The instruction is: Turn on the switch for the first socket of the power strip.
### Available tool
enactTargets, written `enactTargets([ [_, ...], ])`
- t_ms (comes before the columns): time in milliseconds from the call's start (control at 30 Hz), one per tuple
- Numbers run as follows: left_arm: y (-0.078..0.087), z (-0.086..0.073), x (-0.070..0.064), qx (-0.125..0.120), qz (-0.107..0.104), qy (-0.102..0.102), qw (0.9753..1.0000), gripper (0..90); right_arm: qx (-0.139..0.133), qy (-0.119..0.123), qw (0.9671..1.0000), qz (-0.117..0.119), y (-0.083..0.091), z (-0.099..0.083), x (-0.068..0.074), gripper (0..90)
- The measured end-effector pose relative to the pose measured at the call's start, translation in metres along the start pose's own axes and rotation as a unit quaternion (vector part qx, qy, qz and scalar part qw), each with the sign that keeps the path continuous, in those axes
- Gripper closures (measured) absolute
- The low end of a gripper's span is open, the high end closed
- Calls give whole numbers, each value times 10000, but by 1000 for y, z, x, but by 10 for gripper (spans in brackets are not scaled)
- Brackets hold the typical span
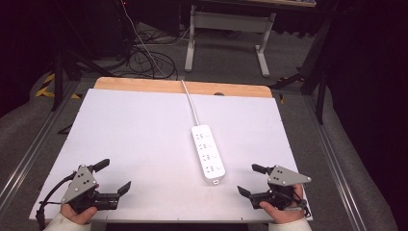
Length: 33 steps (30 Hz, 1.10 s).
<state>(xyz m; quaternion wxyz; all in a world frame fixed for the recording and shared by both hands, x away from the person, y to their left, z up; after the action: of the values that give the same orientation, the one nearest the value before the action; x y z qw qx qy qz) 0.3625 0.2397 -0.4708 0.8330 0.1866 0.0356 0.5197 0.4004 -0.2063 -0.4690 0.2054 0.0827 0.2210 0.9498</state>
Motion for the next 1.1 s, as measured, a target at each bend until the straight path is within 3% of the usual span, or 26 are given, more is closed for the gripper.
enactTargets([
  [667, 0, 0, -2, 21, 58, -115, 9999, 48, 214, -37, 9997, 68, -9, 44, -10, 235],
  [1100, -1, -1, -2, 45, 67, -139, 9999, 48, 159, -90, 9998, 47, -21, 67, -31, 269],
])
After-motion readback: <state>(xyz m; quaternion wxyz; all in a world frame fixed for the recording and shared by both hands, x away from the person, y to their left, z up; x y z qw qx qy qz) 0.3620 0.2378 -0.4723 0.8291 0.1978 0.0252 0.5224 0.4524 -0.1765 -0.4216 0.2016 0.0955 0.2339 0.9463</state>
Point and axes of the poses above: each handheld gripper's, and its own axes: y roughly backward along the jaws, z roughly out of its top, x roughly to its left, the point moved 5 cm from there along -y, roughly forward along the jaws, and after that the axes turned 12 degrees about z, right-handed, at the moved point
